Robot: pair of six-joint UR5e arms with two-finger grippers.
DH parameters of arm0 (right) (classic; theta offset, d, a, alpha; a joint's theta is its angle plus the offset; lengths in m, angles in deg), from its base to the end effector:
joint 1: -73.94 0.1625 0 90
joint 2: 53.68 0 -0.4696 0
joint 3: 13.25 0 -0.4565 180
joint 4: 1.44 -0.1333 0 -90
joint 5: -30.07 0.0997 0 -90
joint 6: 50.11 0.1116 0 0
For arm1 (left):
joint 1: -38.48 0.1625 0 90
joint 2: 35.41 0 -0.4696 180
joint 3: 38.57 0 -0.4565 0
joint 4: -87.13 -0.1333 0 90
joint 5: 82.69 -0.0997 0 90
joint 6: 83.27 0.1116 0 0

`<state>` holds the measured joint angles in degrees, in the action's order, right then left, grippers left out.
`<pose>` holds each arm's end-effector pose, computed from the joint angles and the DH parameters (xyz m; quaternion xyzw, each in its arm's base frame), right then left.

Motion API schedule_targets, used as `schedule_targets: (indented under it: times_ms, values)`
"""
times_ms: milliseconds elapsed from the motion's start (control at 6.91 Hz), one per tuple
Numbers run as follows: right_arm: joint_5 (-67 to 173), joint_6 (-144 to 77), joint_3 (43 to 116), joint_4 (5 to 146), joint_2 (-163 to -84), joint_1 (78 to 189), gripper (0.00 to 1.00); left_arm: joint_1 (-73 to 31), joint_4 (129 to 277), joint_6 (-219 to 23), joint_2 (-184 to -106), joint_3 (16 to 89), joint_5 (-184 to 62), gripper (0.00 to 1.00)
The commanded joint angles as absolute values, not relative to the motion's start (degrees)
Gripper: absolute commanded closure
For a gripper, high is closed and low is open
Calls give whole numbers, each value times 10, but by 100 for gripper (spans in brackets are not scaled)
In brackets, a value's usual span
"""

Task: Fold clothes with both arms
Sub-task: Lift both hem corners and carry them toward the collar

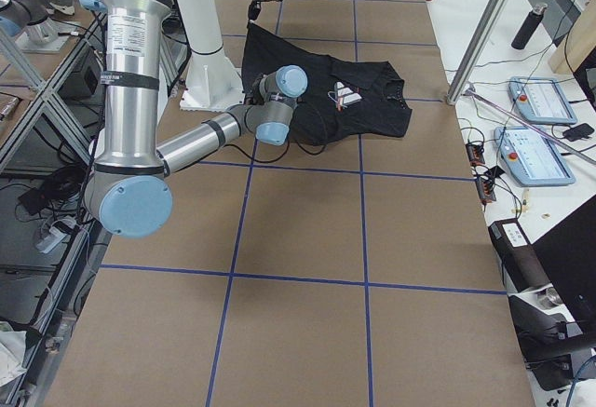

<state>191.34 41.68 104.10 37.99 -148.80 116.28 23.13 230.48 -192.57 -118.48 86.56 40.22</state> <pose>-0.3099 -0.3197 0.3729 -0.2728 -0.6149 -0.0747 0.7361 0.4176 -0.1900 0.3281 -0.2360 0.6186 -0.0397 0.7484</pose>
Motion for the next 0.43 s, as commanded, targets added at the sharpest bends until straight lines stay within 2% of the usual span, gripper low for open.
schedule_targets:
  times_ms: [0,289]
  values:
    - [1914,470,1040,328,-1500,1138,100,230,2305,-1925,-1171,897,446,100]
    - [1873,468,1005,328,-1466,1148,100,169,2304,-1926,-1178,892,450,100]
